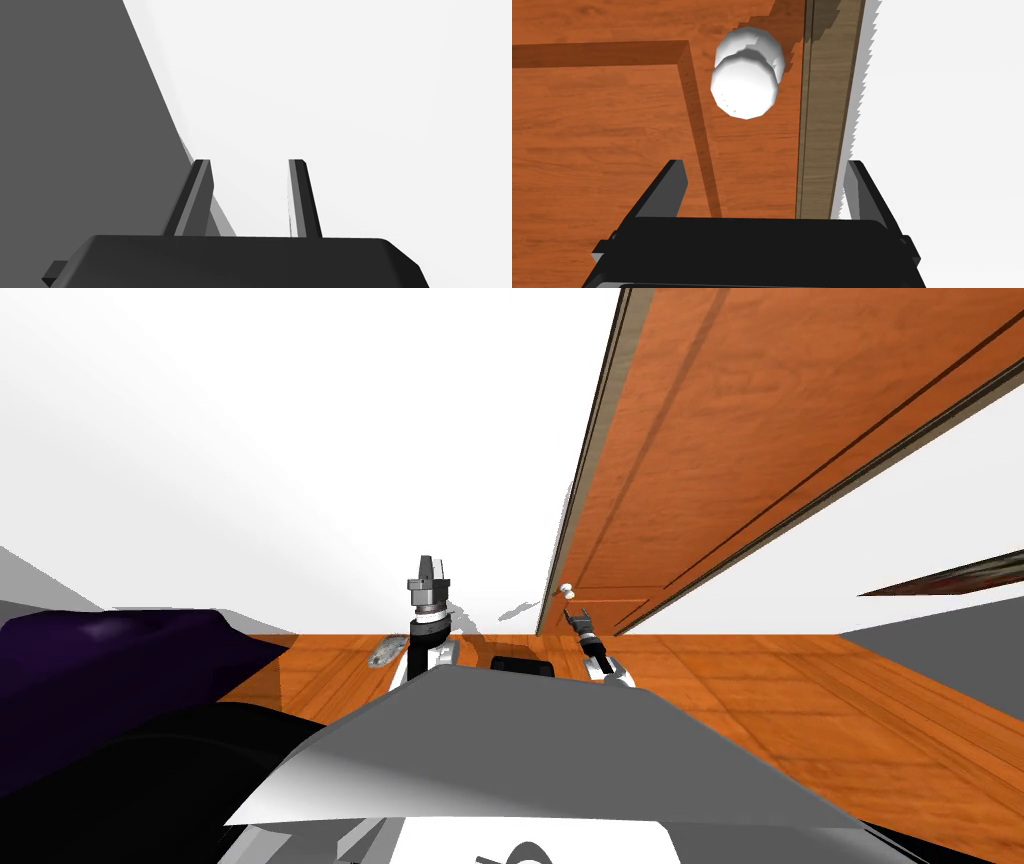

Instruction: Pull the door open

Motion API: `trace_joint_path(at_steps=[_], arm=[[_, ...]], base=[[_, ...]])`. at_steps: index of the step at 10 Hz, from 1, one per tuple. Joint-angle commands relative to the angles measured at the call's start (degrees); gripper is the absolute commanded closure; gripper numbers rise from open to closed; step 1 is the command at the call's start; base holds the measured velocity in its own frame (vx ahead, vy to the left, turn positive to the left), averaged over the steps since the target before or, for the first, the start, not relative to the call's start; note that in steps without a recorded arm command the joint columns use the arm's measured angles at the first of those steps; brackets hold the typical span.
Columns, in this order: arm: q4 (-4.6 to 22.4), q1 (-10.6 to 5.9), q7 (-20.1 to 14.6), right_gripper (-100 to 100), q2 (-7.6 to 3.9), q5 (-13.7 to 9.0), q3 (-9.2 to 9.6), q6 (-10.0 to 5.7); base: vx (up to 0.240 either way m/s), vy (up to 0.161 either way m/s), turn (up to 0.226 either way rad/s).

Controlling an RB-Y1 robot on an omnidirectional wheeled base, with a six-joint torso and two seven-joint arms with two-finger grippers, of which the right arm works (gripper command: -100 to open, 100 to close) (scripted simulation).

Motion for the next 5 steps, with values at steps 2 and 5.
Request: trace_joint_path(at_steps=[2, 5], arm=[[1.99, -0.25, 0.5, -100, -1.26, -1.88, -2.87, -0.56], [3.37, -0.12, 0.98, -100, -2.26, -3.47, -5.29, -1.12]], base=[[0.123, 0.015, 0.275], [0.106, -0.011, 0.19]])
